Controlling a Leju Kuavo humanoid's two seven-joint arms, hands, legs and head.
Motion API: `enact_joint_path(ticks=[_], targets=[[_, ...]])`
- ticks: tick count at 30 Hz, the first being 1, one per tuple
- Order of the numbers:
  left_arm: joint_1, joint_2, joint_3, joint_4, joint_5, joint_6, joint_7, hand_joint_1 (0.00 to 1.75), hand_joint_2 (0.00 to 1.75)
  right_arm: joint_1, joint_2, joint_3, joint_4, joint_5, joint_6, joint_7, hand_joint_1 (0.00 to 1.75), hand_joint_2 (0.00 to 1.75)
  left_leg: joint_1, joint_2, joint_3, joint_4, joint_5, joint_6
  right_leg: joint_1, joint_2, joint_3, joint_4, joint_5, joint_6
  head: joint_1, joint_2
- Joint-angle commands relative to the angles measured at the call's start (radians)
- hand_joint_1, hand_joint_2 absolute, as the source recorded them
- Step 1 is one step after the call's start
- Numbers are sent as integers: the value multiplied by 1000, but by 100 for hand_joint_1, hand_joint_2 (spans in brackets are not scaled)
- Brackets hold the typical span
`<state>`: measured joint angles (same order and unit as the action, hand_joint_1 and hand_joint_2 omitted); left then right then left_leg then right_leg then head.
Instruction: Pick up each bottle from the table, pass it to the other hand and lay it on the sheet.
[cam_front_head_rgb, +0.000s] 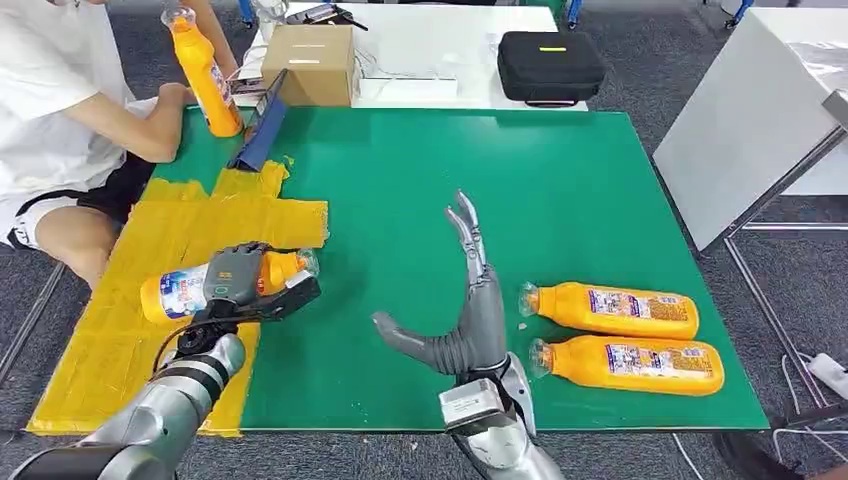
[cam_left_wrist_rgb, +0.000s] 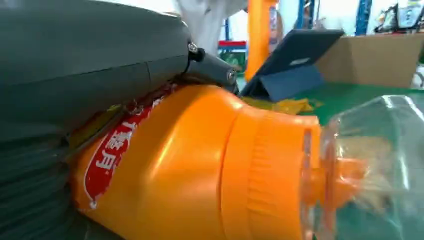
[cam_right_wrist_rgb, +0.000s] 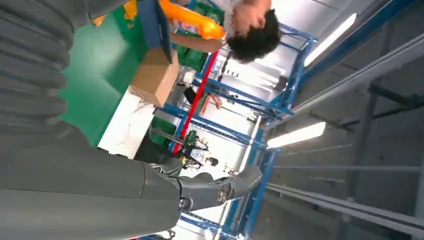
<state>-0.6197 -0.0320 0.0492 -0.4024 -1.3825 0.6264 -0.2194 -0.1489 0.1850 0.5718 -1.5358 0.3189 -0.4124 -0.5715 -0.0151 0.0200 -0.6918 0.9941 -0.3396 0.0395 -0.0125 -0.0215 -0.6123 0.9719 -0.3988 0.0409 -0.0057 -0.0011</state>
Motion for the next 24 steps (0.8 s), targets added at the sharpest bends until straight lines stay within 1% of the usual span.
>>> enact_joint_path(ticks=[1, 2, 5, 7, 8, 9, 13, 15, 16, 17, 18, 19, 20, 21, 22, 23, 24], targets=[[-14, 4, 39, 99, 5, -15, -1, 162, 175, -41, -21, -10, 92, -3, 2, -2, 0, 175, 1, 1, 4, 0, -2, -2, 1, 2, 4, -1, -1, -1, 0, 0], [-14, 4, 39, 99, 5, -15, -1, 162, 175, -41, -21, -10, 92, -3, 2, -2, 0, 175, 2, 0, 7, 0, -3, -3, 1, 3, 7, -1, -2, -2, 0, 0], [-14, 4, 39, 99, 5, -15, -1, 162, 175, -41, -21, -10, 92, -3, 2, -2, 0, 175, 2, 1, 8, 0, -4, -4, 1, 4, 7, -1, -2, -2, 0, 0], [-14, 4, 39, 99, 5, -15, -1, 162, 175, -41, -21, -10, 92, -3, 2, -2, 0, 175, 1, 1, 5, 0, -2, -2, 0, 2, 4, -1, -1, -1, 0, 0], [-15, 2, 44, 98, 16, -27, -6, 2, 175, -38, -23, -10, 85, 3, 6, 1, 0, 175, 2, 1, 8, 0, -4, -4, 1, 4, 7, -1, -2, -2, 0, 0], [-11, -2, 55, 94, 34, -31, -19, 0, 175, -40, -22, -11, 89, 9, 9, 8, 0, 175, 1, 1, 7, 0, -3, -3, 1, 3, 6, -1, -2, -2, 0, 0], [-7, -13, 96, 90, 108, -72, -70, 0, 175, -46, -17, -18, 111, 22, 16, 18, 0, 175, 2, 0, 10, 1, -5, -4, 1, 4, 9, -1, -3, -3, 0, 0], [-8, -15, 107, 89, 133, -93, -85, 0, 175, -48, -16, -20, 117, 27, 18, 19, 0, 175, 1, 0, 6, 0, -2, -3, 0, 2, 5, -1, -1, -2, 0, 0], [-7, -16, 119, 87, 157, -109, -103, 0, 175, -48, -15, -22, 119, 29, 19, 20, 0, 175, 1, 0, 7, 0, -3, -3, 1, 3, 7, -1, -2, -2, 0, 0], [-7, -20, 135, 85, 189, -135, -129, 0, 175, -49, -15, -24, 121, 31, 20, 21, 0, 175, 1, 0, 7, 0, -2, -3, 1, 2, 6, -1, -1, -2, 0, 0], [-8, -31, 178, 80, 268, -205, -187, 0, 175, -46, -15, -27, 121, 36, 23, 23, 0, 175, 2, 0, 8, 0, -4, -4, 1, 3, 7, -1, -2, -2, 0, 0], [-8, -41, 201, 69, 319, -249, -227, 0, 175, -43, -16, -29, 120, 42, 28, 25, 0, 175, 1, 0, 6, 0, -2, -2, 0, 2, 5, -1, -1, -1, 0, 0], [-6, -61, 217, 48, 376, -293, -289, 0, 175, -38, -16, -33, 121, 51, 30, 27, 0, 175, 1, -1, 9, 0, -3, -3, 1, 2, 7, -1, -2, -2, 0, 0], [22, -98, 194, -22, 425, -262, -451, 0, 175, -37, -15, -36, 134, 93, 35, 62, 0, 175, 1, -2, 7, 0, -2, -3, 0, 0, 4, -1, -2, -2, 0, 0], [45, -128, 151, -74, 416, -223, -444, 0, 175, -34, -11, -42, 146, 100, 35, 60, 0, 175, 1, -4, 7, 0, -2, -2, 0, -2, -1, -1, -3, -1, 0, 0], [86, -144, 69, -163, 413, -185, -408, 0, 175, -32, -7, -50, 157, 110, 36, 55, 0, 175, 2, -6, 11, 0, -3, -4, 0, -2, 2, -1, -4, -1, 0, 0], [113, -141, 5, -224, 430, -176, -380, 0, 175, -30, -5, -54, 160, 115, 37, 53, 0, 175, 1, -8, 11, -1, -2, -3, -1, -5, 2, -2, -4, 0, 0, 0]])
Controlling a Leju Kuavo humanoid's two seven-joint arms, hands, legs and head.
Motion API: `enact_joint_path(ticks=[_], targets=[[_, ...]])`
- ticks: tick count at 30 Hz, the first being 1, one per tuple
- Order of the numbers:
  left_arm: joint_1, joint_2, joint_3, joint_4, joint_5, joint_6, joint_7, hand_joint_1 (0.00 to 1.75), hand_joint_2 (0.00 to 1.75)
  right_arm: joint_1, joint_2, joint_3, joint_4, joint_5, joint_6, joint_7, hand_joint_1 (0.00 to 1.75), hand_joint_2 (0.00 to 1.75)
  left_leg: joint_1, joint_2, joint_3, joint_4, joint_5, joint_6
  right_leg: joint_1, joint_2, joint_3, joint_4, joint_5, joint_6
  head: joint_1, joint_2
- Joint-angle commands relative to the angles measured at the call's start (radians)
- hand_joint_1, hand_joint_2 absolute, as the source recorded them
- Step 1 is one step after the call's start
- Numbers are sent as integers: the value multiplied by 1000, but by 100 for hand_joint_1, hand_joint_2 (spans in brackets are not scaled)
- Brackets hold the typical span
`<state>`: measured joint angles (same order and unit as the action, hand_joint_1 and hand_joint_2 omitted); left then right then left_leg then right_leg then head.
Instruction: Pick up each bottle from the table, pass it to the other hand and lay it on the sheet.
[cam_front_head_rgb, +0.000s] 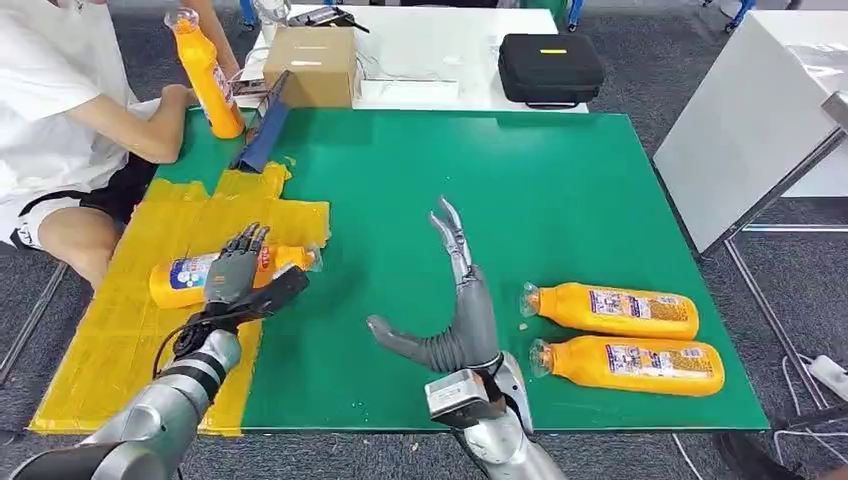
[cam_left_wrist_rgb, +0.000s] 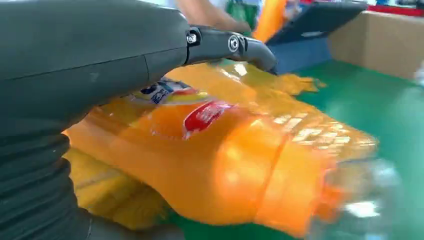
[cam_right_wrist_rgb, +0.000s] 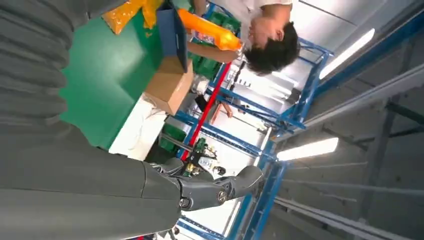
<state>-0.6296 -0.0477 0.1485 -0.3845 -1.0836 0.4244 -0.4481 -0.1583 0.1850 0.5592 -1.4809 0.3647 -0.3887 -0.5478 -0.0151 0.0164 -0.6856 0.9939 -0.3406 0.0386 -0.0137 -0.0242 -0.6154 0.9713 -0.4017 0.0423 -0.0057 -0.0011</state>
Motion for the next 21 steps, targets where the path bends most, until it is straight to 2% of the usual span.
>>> enact_joint_path(ticks=[1, 2, 7, 9, 12, 13, 18, 21], targets=[[137, -119, -133, -277, 146, 23, -139, 0, 175, -20, -5, -44, 106, 72, 13, 29, 0, 175, 1, -6, 7, -1, -2, -3, 0, -2, 8, -2, -2, -2, 0, 0], [144, -114, -152, -296, 154, 19, -134, 0, 175, -19, -5, -45, 106, 74, 13, 29, 0, 175, 1, -4, 3, 0, -1, -2, 1, -2, 4, -1, -1, -1, 0, 0], [192, -69, -267, -427, 245, -4, -126, 0, 175, -16, 0, -58, 103, 91, 21, 38, 0, 175, 3, 0, 7, 4, -8, -6, 2, 6, 8, 1, -4, -4, 0, 0], [225, -58, -299, -502, 292, -3, -130, 0, 175, -14, 1, -63, 104, 100, 21, 41, 0, 175, 1, 1, 0, 1, -2, -2, 1, 3, 10, -1, 3, 0, 0, 0], [264, -54, -315, -596, 363, -16, -163, 0, 175, -13, 0, -67, 110, 132, 3, 56, 0, 175, 2, -1, 4, 3, -6, -4, 2, 2, 14, 1, -1, -1, 0, 0], [290, -49, -327, -656, 382, -21, -166, 0, 175, -13, -4, -67, 111, 149, -7, 64, 0, 175, 2, 1, 0, 2, -2, -1, 2, 3, 10, 0, 2, 0, 0, 0], [462, -26, -367, -1044, 511, -87, -155, 0, 175, -37, -59, -67, 199, 410, -57, 206, 0, 175, 2, 6, 3, 3, -6, -3, 2, 8, 12, 0, 0, -1, 0, 0], [535, -28, -368, -1144, 541, -92, -164, 0, 175, -38, -104, -104, 247, 522, -60, 273, 0, 175, 1, 4, 0, 1, -3, -2, 2, 5, 9, -2, 1, -2, 0, 0]])
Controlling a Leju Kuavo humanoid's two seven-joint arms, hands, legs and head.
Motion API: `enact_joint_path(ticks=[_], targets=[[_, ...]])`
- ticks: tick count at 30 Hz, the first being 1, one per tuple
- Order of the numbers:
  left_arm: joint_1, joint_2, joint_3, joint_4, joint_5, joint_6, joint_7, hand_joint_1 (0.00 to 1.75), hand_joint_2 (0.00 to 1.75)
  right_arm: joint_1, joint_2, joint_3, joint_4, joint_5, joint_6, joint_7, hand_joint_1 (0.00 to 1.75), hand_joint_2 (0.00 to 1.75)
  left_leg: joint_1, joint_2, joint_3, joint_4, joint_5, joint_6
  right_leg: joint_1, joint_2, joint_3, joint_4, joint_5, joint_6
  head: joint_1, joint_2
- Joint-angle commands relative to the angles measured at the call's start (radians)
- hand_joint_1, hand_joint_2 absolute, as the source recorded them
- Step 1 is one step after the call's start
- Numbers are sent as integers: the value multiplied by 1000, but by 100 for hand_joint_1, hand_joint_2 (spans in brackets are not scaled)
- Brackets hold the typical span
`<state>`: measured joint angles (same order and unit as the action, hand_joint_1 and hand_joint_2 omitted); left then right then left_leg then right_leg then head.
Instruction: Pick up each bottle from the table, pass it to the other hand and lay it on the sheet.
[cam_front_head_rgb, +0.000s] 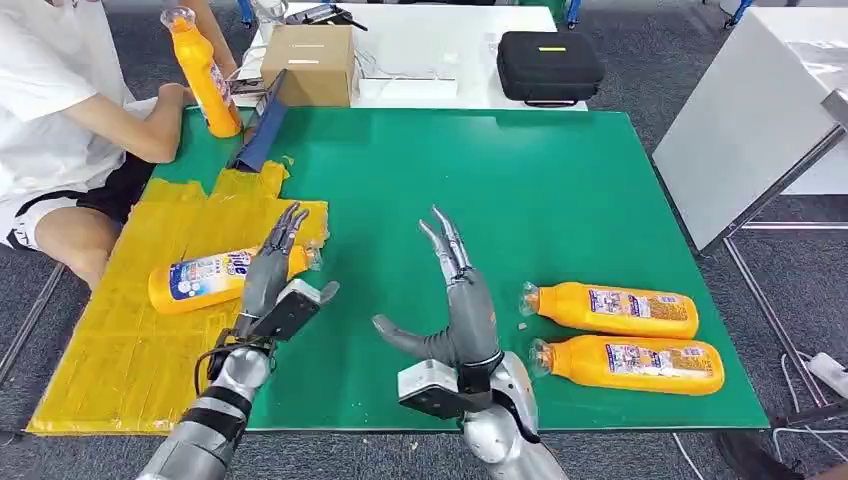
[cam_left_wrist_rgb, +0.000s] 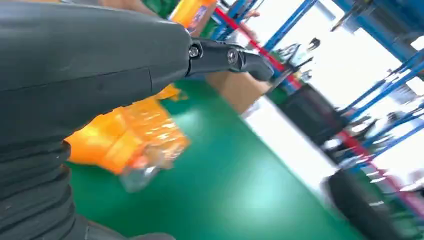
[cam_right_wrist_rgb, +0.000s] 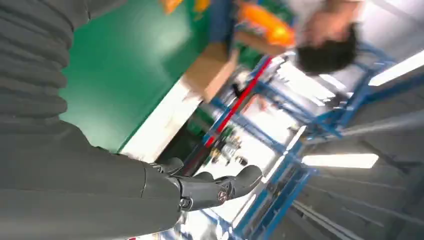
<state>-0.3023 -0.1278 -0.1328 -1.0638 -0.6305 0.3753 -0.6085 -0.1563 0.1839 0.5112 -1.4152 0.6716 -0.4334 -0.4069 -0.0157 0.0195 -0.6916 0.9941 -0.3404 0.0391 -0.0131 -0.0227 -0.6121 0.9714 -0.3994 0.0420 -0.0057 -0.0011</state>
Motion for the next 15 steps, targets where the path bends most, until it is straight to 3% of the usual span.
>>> enact_joint_path(ticks=[1, 4, 7, 11, 15], targets=[[226, 50, -89, -481, 95, -44, -10, 0, 175, -40, -120, -69, 194, 243, -11, 150, 0, 175, 2, 1, 8, 1, -5, -3, 1, 5, 8, -1, -3, -2, 0, 0], [266, 42, -99, -506, 138, -68, -19, 0, 175, -32, -185, -118, 217, 285, 16, 181, 0, 175, 2, -2, 6, 0, -4, -2, 0, 1, 2, -2, -3, 0, 0, 0], [269, 39, -100, -503, 138, -63, -19, 0, 175, -23, -195, -142, 210, 286, 24, 172, 0, 175, 1, -4, 4, 0, -5, -3, 0, 0, -4, -2, -3, 0, 0, 0], [260, 40, -98, -494, 139, -64, -20, 0, 175, -20, -183, -142, 199, 293, 32, 171, 0, 175, 0, -2, 3, 0, -4, -3, 0, 1, -4, -2, -3, 0, 0, 0], [260, 35, -97, -492, 141, -67, -19, 0, 175, -21, -204, -128, 198, 331, 64, 195, 0, 175, 1, -2, 6, 1, -5, -3, 0, 1, 7, -1, -3, 2, 0, 0]])
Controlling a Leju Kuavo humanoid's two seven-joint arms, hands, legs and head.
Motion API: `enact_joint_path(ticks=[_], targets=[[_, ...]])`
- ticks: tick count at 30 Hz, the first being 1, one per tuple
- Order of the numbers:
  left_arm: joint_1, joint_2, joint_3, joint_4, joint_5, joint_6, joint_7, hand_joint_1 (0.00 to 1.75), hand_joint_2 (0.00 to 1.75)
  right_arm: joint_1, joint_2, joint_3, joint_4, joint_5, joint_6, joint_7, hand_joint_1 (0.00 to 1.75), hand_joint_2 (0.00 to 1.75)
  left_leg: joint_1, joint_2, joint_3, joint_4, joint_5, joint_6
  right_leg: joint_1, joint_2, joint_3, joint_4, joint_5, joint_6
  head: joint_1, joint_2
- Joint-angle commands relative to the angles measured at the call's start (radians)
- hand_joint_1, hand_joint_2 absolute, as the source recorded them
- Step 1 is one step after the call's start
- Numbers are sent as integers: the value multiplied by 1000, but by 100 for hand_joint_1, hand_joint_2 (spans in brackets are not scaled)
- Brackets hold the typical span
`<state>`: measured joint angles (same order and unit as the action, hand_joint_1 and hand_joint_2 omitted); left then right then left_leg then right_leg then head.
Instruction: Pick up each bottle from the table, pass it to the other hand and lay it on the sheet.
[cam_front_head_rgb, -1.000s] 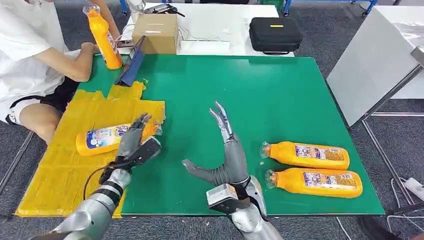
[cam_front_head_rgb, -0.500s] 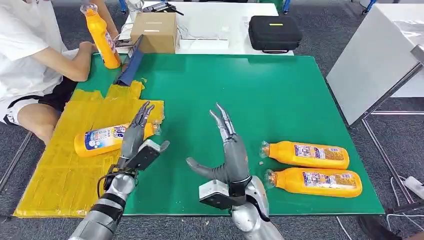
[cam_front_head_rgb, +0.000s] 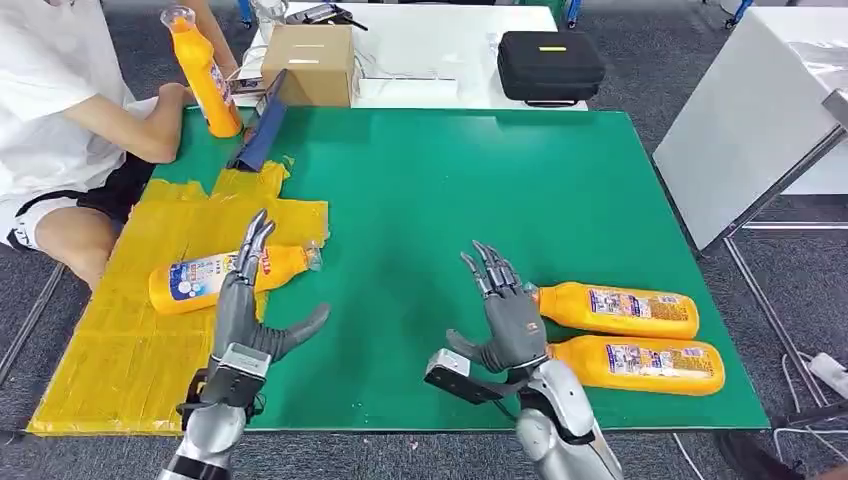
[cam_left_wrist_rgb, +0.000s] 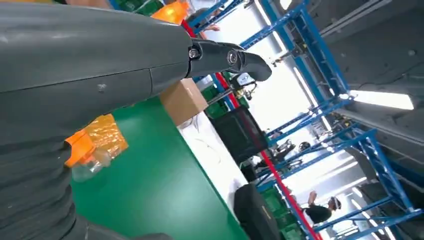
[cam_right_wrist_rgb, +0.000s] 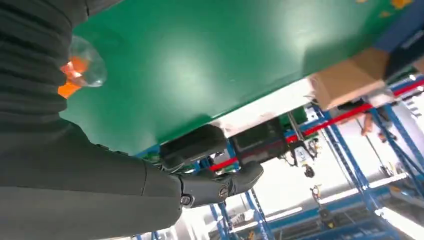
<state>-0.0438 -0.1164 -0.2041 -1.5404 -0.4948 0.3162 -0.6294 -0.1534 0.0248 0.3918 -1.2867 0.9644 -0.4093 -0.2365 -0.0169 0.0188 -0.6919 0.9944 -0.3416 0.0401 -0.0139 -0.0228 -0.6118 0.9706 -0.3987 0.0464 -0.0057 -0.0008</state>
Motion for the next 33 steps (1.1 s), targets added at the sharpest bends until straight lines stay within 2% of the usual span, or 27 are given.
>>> enact_joint_path(ticks=[1, 4, 7, 9, 13, 15, 16, 17, 33], targets=[[4, 22, -31, -12, -11, 4, -2, 0, 175, -19, -70, -14, 69, 32, 67, 27, 0, 175, 1, -1, 4, 0, -2, -3, 1, 1, 4, -1, -2, -2, 0, 0], [19, 11, -44, -8, -7, 4, -3, 0, 175, -9, -132, -48, 75, 32, 75, 17, 0, 175, 2, -4, 8, 1, -4, -4, 1, 0, 9, -1, -4, -3, 0, 0], [16, 8, -50, 13, -5, 8, -3, 0, 175, -7, -166, -97, 54, 31, 86, 14, 0, 175, 2, -5, 8, 1, -4, -3, 1, -2, 5, -1, -6, -4, 0, 0], [5, 7, -47, 34, 0, 6, -3, 0, 175, -23, -185, -139, 44, 35, 89, 22, 0, 175, 1, -4, 3, 0, -2, -2, 0, -1, -5, -1, -4, -3, 0, 0], [-12, 1, -36, 61, 8, -1, -5, 0, 175, -58, -198, -190, 58, 41, 111, 26, 0, 175, -1, -3, 4, -1, -3, -2, -2, 0, -2, -1, -4, -3, 0, 0], [-17, -1, -30, 71, -1, 11, -9, 0, 175, -73, -208, -204, 74, 75, 98, 49, 0, 175, -1, -3, 6, 1, -3, -2, -2, 1, 6, 0, -2, 0, 0, 0], [-20, -6, -26, 79, -1, 16, -9, 0, 175, -84, -213, -210, 91, 131, 71, 77, 0, 175, -2, -2, 2, 0, -1, 0, -2, 0, 3, 0, -1, 1, 0, 0], [-20, -6, -26, 79, -1, 16, -9, 0, 175, -84, -213, -210, 91, 131, 71, 77, 0, 175, -1, -3, 6, 1, -3, -2, -2, 1, 6, 0, -2, 0, 0, 0], [-33, -14, -25, 109, 12, 13, -13, 0, 175, -107, -233, -231, 138, 132, 76, 75, 0, 175, 0, -1, 5, 1, -3, -1, -1, 1, 6, -1, -2, 0, 0, 0]])
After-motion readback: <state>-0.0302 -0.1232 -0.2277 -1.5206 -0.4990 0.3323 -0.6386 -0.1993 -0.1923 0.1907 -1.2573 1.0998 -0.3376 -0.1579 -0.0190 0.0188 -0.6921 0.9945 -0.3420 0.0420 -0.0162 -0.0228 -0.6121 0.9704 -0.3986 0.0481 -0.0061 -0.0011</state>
